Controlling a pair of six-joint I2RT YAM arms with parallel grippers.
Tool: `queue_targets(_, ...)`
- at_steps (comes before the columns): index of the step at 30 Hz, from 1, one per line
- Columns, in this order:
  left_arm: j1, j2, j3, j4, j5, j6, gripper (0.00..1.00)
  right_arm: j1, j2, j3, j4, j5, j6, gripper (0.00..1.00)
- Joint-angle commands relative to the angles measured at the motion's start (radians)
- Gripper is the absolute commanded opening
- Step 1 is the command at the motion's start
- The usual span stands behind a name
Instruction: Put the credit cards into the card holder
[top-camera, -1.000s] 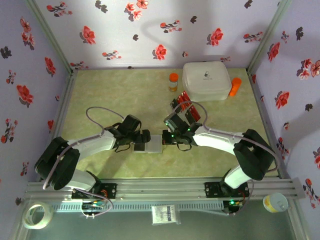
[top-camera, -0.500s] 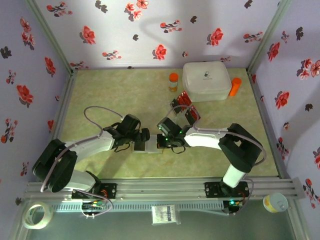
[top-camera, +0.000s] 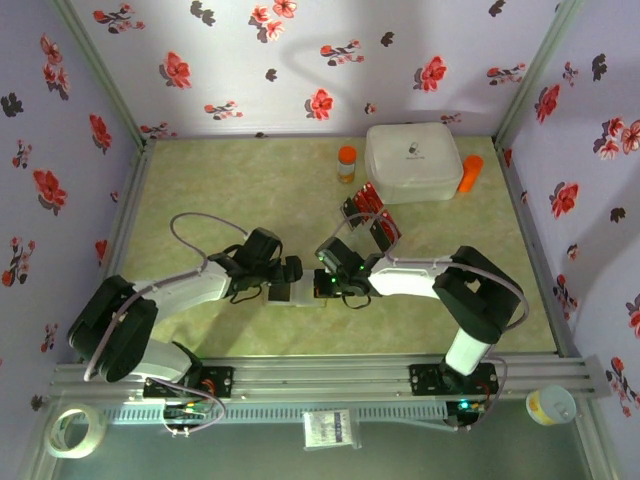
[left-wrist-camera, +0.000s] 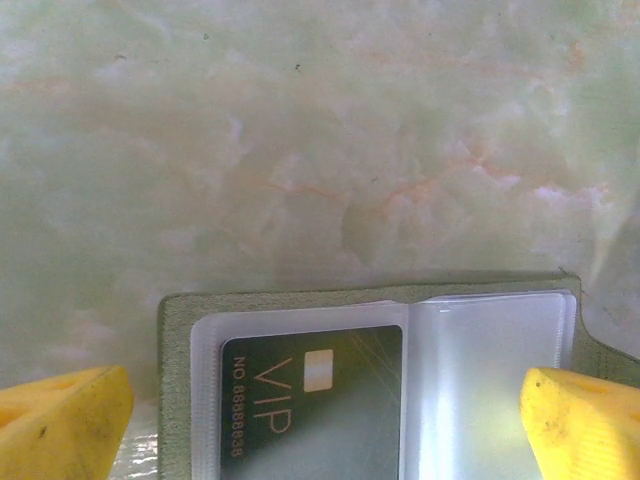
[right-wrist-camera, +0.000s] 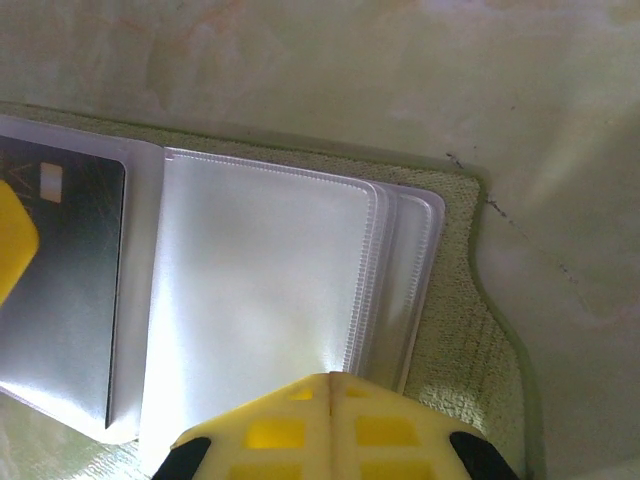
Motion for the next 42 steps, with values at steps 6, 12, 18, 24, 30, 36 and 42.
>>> queue_targets(6, -0.005, 0.025, -0.005, 0.04, 0.046, -0.02, 1.0, 0.005, 0.013, -0.037, -0.027, 0.006, 0.019, 0.0)
queue_targets(12, -0.005, 0.008, -0.018, 0.06, 0.066, -0.029, 1.0, 0.006, 0.011, -0.041, -0.027, 0.007, 0.021, 0.0)
queue_targets(18, -0.006, -0.053, -0.029, 0.07, 0.078, -0.055, 1.0, 0.004, -0.022, -0.008, -0.064, 0.008, 0.011, 0.01)
queue_targets(24, -0.005, -0.073, -0.034, 0.085, 0.097, -0.074, 1.0, -0.006, -0.112, 0.081, -0.172, 0.041, -0.034, 0.13)
queue_targets(30, -0.005, -0.082, -0.043, 0.09, 0.098, -0.08, 1.0, -0.031, -0.186, 0.078, -0.253, 0.122, -0.059, 0.12)
queue_targets(36, -0.005, -0.093, -0.045, 0.094, 0.1, -0.083, 1.0, -0.038, -0.171, 0.067, -0.272, 0.124, -0.067, 0.35)
queue_targets(42, -0.005, -0.099, -0.043, 0.091, 0.1, -0.084, 1.0, -0.037, -0.11, 0.07, -0.247, 0.106, -0.066, 0.43)
